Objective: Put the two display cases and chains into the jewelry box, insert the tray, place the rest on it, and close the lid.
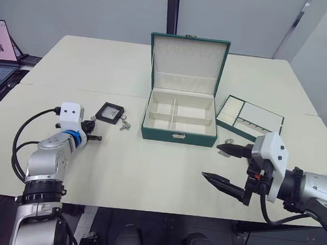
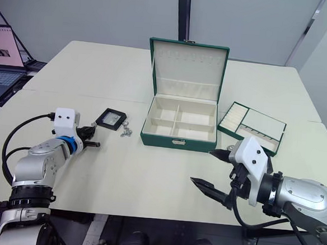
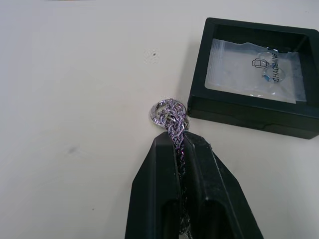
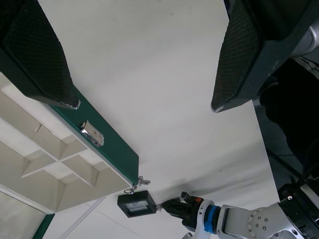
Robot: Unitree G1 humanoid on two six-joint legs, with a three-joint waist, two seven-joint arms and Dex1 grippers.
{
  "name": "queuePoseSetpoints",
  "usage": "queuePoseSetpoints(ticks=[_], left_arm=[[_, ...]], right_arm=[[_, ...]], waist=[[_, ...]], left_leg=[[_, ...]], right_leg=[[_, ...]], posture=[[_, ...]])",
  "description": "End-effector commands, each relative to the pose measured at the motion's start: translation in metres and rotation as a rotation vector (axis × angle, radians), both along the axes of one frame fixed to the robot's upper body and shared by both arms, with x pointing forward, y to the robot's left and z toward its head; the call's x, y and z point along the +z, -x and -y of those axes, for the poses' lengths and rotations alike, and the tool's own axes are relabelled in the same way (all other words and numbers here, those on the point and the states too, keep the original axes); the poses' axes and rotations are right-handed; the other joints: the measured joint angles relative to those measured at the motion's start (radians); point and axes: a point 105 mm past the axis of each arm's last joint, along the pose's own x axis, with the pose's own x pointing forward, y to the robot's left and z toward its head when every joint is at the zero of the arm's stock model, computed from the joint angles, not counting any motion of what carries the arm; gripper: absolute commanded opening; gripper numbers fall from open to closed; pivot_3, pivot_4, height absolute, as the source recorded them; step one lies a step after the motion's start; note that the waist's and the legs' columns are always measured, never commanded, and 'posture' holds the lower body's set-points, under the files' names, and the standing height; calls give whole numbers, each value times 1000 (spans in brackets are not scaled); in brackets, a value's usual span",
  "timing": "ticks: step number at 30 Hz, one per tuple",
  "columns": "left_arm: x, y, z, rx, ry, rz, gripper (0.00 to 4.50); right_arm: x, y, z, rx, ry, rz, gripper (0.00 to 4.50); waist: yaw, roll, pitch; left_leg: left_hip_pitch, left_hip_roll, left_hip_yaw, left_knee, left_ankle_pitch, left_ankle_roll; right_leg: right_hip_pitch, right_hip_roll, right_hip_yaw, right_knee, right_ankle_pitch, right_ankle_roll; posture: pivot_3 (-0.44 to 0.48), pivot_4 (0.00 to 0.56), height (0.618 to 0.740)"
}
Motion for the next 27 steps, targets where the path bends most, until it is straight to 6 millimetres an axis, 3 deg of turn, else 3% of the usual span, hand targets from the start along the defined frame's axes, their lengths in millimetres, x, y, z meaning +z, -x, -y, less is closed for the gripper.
queuePoseSetpoints(ticks=[1, 11, 21, 27], left_arm=[[22, 7, -12, 33, -45, 41, 8], [98, 18, -2, 5, -160, 158, 8], [122, 18, 8, -5, -173, 161, 8], [151, 12, 44, -117, -151, 179, 8]], right_arm=[[11, 2, 3, 0, 5, 59, 4500], [15, -3, 13, -2, 19, 55, 4500], [20, -8, 21, -3, 29, 64, 4500], [27, -10, 36, -47, 38, 74, 4500]], waist=[[0, 0, 0], [4, -1, 1], [3, -1, 1], [8, -2, 1]], left_leg=[[0, 0, 0, 0, 0, 0], [0, 0, 0, 0, 0, 0], [0, 0, -1, 0, 0, 0], [-1, -1, -1, 0, 0, 0]], right_leg=[[0, 0, 0, 0, 0, 0], [0, 0, 0, -1, 0, 0], [0, 0, 0, -1, 0, 0], [0, 0, 0, -1, 0, 0]], posture=[[0, 150, 740], [0, 150, 740], [0, 150, 740], [0, 150, 740]])
